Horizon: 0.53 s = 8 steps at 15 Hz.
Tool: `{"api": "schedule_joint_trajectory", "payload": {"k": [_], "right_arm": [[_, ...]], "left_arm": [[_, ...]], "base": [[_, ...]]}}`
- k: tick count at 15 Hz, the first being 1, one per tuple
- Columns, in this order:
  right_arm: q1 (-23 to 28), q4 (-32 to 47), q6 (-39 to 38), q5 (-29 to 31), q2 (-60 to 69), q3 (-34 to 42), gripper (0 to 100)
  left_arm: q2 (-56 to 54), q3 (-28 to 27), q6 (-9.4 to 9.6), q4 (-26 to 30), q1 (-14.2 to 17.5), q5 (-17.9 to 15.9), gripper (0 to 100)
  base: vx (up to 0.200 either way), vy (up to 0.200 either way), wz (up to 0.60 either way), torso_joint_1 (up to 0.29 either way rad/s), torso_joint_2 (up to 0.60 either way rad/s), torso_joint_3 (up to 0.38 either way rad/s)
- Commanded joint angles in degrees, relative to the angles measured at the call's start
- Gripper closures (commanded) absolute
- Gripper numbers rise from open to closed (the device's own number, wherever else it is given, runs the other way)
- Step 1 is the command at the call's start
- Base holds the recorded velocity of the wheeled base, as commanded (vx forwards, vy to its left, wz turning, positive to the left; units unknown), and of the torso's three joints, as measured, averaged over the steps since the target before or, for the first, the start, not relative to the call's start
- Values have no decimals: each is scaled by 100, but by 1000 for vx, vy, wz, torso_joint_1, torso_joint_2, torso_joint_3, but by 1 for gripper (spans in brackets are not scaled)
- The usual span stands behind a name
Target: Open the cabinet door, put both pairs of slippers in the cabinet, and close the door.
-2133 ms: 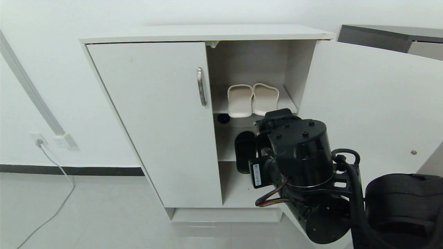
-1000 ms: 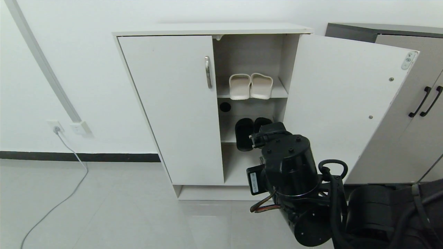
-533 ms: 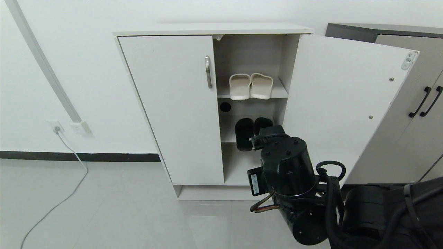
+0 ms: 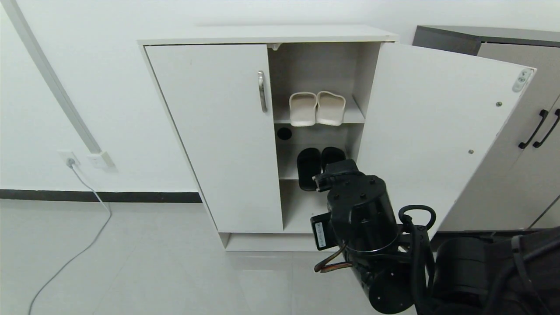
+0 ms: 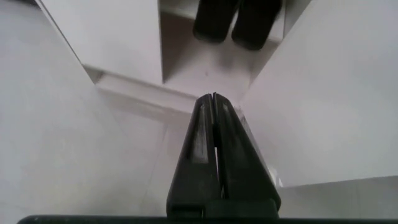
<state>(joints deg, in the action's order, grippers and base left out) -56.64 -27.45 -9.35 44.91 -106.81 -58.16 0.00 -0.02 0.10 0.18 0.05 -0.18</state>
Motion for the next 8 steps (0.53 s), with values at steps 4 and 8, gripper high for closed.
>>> {"api": "schedule_joint_trajectory", "payload": {"k": [4, 8], "right_arm": [[4, -14, 3, 9, 3, 7, 100], [30, -14, 3, 9, 3, -2, 100]], "left_arm": [[9, -6, -1, -9, 4, 1, 100], [0, -6, -1, -9, 4, 1, 100]], "base": [[0, 0, 0, 44, -496, -358], [0, 0, 0, 120, -471, -344]]}}
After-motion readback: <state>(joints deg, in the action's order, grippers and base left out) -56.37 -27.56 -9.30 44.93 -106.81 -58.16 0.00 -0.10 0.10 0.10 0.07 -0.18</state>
